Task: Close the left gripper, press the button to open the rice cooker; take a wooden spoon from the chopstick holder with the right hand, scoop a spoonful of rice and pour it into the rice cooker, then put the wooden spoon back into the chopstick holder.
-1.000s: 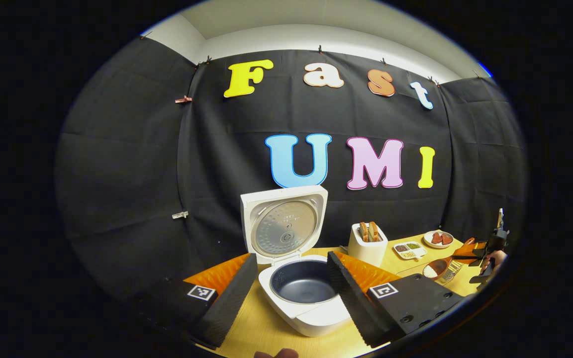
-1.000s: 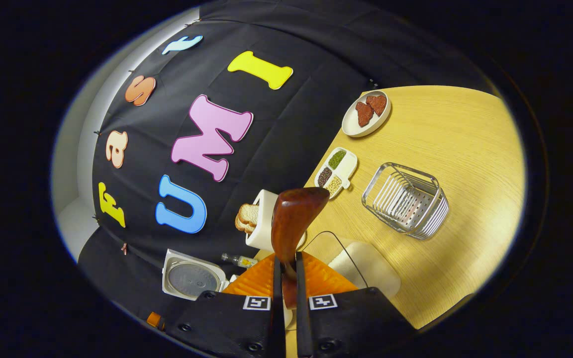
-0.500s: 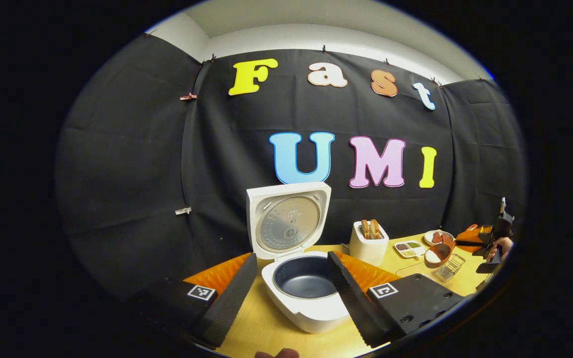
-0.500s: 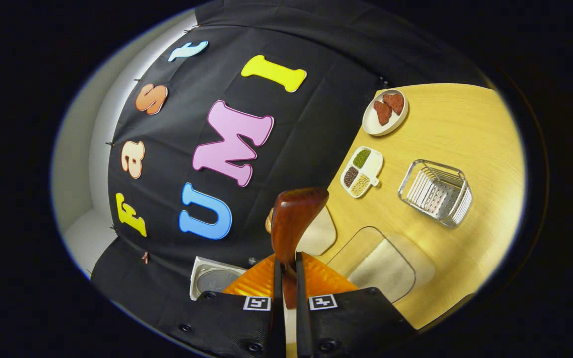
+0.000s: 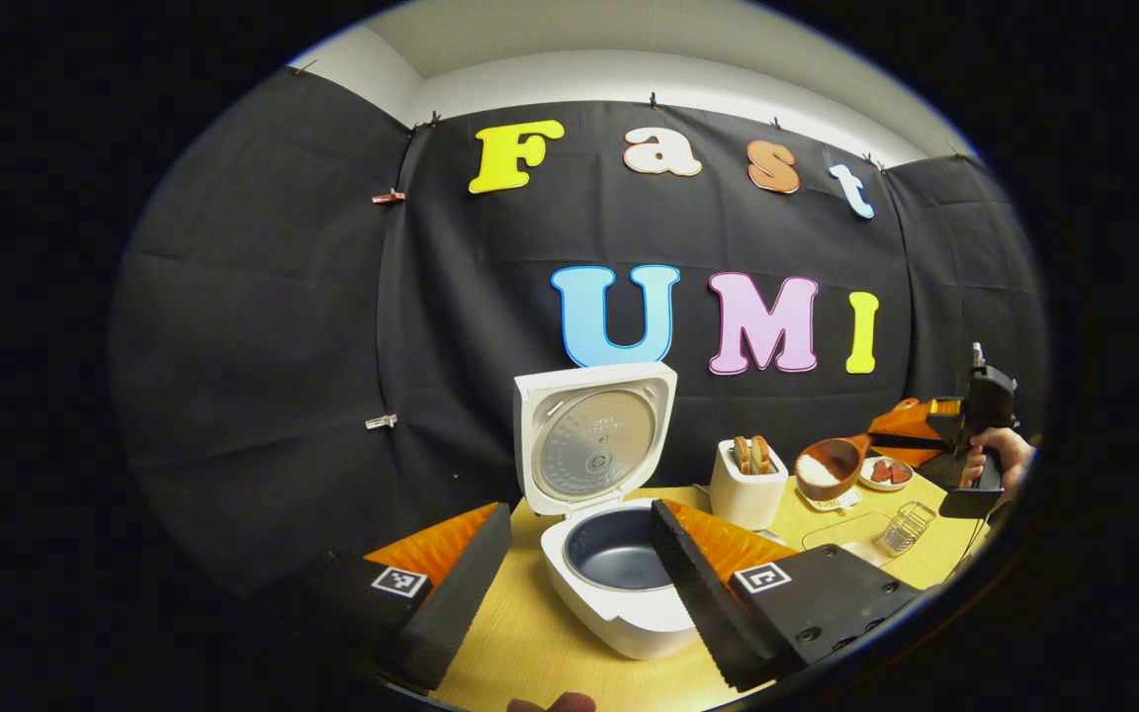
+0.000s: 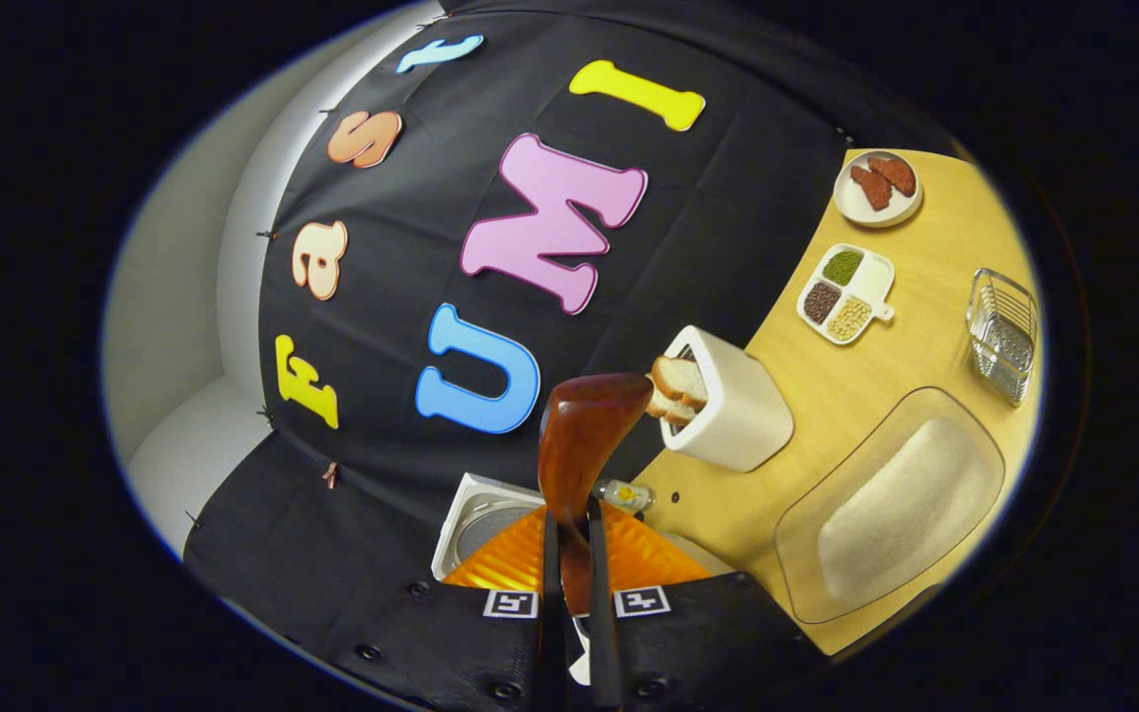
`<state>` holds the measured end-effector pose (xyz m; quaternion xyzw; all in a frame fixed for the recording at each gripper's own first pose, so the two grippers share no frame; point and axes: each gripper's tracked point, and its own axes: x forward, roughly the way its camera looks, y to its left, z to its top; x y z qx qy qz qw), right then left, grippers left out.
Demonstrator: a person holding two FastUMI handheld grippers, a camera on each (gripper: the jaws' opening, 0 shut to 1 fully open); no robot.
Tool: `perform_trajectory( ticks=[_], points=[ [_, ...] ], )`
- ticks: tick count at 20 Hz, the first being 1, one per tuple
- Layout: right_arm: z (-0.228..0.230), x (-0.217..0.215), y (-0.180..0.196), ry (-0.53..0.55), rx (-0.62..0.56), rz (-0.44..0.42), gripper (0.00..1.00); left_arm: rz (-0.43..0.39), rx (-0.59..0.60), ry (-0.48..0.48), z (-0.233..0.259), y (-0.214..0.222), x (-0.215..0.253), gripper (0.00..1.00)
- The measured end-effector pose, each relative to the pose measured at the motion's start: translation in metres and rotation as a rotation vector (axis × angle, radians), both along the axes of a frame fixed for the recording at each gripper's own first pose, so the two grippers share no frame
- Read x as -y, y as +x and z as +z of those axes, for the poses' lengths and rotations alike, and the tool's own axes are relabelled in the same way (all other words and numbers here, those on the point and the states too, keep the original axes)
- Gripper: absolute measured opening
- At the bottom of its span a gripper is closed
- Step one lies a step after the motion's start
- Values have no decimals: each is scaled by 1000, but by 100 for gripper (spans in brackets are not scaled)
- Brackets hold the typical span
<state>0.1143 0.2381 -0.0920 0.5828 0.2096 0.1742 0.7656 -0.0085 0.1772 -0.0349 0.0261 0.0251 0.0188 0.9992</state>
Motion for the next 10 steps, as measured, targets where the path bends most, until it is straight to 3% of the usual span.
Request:
perform_trajectory(
  ticks=[5, 10],
  points=[
    [3, -78, 11, -11, 3, 80, 13, 20, -3, -2, -5, -9, -11, 96],
    [-35, -149, 19, -76, -41, 165, 13, 51, -14, -11, -11, -15, -28, 97]
  ],
)
